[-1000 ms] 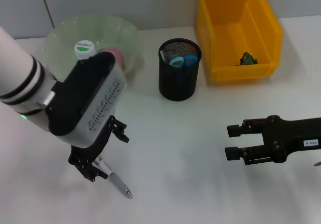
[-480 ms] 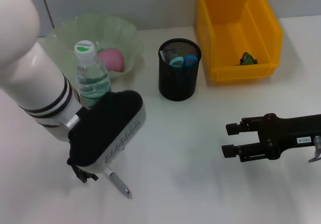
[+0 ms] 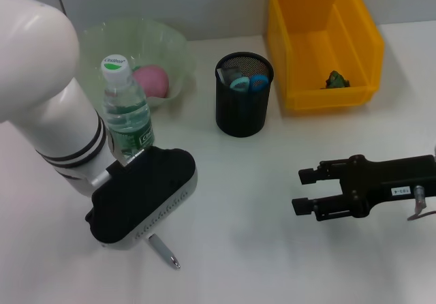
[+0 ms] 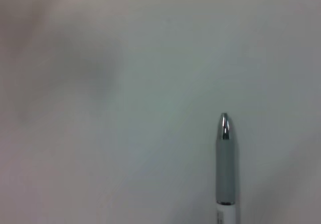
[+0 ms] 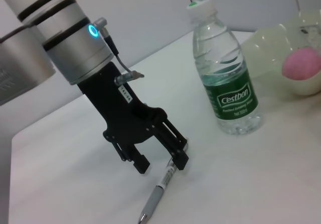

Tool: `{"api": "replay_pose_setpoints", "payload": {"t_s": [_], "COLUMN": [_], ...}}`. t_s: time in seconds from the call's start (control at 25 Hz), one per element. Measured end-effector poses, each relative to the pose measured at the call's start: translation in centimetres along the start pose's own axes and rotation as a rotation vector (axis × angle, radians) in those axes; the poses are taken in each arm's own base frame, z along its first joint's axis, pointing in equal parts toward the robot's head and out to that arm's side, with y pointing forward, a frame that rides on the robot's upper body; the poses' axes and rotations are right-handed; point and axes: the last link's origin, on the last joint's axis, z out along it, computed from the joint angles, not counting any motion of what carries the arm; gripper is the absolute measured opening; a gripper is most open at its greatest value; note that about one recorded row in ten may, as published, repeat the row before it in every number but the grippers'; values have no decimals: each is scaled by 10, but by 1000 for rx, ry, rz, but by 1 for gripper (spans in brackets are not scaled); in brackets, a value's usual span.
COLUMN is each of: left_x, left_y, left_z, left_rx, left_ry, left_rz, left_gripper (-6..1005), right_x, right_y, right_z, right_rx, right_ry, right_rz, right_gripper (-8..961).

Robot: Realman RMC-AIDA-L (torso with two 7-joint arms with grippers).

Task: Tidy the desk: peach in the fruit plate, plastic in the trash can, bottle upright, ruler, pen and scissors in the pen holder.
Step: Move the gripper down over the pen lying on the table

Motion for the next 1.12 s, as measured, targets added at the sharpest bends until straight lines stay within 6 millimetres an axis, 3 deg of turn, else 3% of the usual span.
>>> {"api": "replay_pose_setpoints", "payload": {"t_s": [0.44, 0.84, 1.12], "left_x": [1, 1, 2], "left_y": [-1, -5, -7], "left_z": [5, 14, 15], "left_rx": [-9, -11, -25], "left_ry": [-10, -35, -57], "left_rz": [46, 77, 84], "left_gripper": [842, 519, 413], "right_x": [-1, -4, -5], "right_y": [0, 0, 0], "right_z": [2, 3, 3], "right_rx": [-2, -5, -5], "right_ry": [-6, -8, -8], "right_rz": [-3, -10, -15], "right_gripper": [734, 728, 725]}}
